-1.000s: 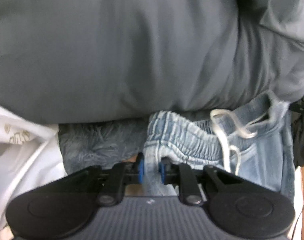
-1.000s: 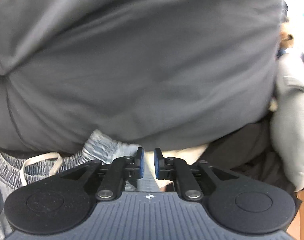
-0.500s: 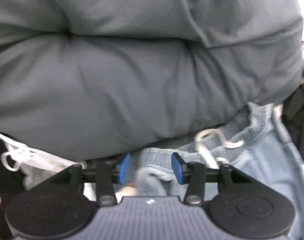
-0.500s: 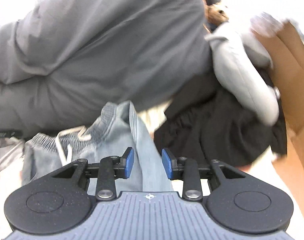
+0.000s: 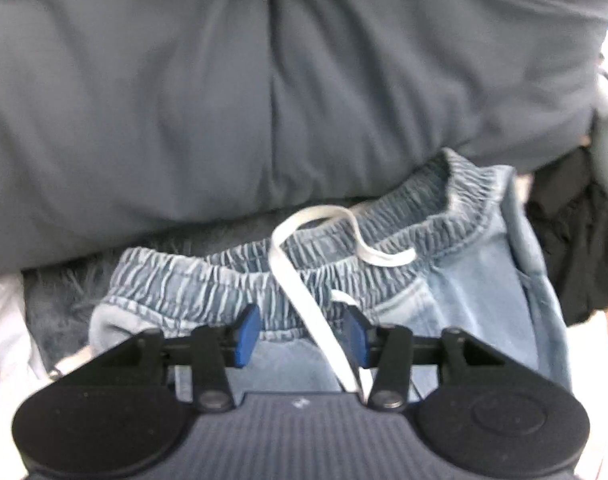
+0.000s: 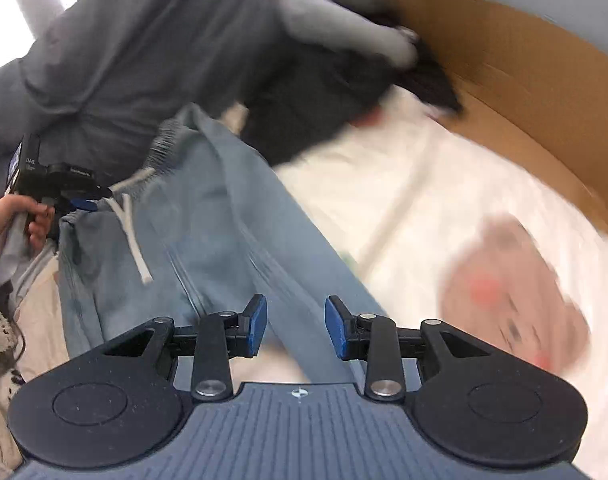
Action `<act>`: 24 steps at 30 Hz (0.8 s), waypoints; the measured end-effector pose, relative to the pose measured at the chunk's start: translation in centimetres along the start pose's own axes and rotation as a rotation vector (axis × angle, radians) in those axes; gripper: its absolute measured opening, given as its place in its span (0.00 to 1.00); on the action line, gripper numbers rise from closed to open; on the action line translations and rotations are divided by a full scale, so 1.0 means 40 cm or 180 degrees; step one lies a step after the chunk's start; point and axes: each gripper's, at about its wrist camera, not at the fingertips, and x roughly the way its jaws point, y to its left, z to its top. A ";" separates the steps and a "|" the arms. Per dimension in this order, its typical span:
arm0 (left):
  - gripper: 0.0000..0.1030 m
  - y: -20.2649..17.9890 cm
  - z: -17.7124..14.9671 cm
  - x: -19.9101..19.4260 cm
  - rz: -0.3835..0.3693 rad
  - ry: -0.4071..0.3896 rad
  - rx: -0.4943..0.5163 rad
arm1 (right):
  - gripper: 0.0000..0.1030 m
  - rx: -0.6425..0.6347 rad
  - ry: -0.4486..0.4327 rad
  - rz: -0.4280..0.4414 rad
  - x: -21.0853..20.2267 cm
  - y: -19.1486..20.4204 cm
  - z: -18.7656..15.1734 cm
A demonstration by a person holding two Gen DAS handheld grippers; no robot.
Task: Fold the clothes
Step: 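Open the right gripper to release the waistband while the left gripper holds it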
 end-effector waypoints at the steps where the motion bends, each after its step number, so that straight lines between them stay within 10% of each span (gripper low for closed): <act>1: 0.49 0.001 0.004 0.011 -0.0001 0.0032 -0.0022 | 0.38 0.0081 0.0003 -0.0038 -0.022 -0.009 -0.027; 6: 0.51 0.002 0.015 0.063 0.0077 0.0134 -0.0156 | 0.38 0.0464 0.0044 -0.0207 -0.116 -0.033 -0.152; 11: 0.04 0.028 0.020 0.056 0.0235 0.0164 -0.0331 | 0.38 0.0754 -0.0005 -0.0239 -0.177 -0.030 -0.242; 24: 0.01 -0.106 0.026 -0.155 -0.0318 0.0027 0.0161 | 0.45 0.1147 -0.0039 -0.0490 -0.282 0.003 -0.374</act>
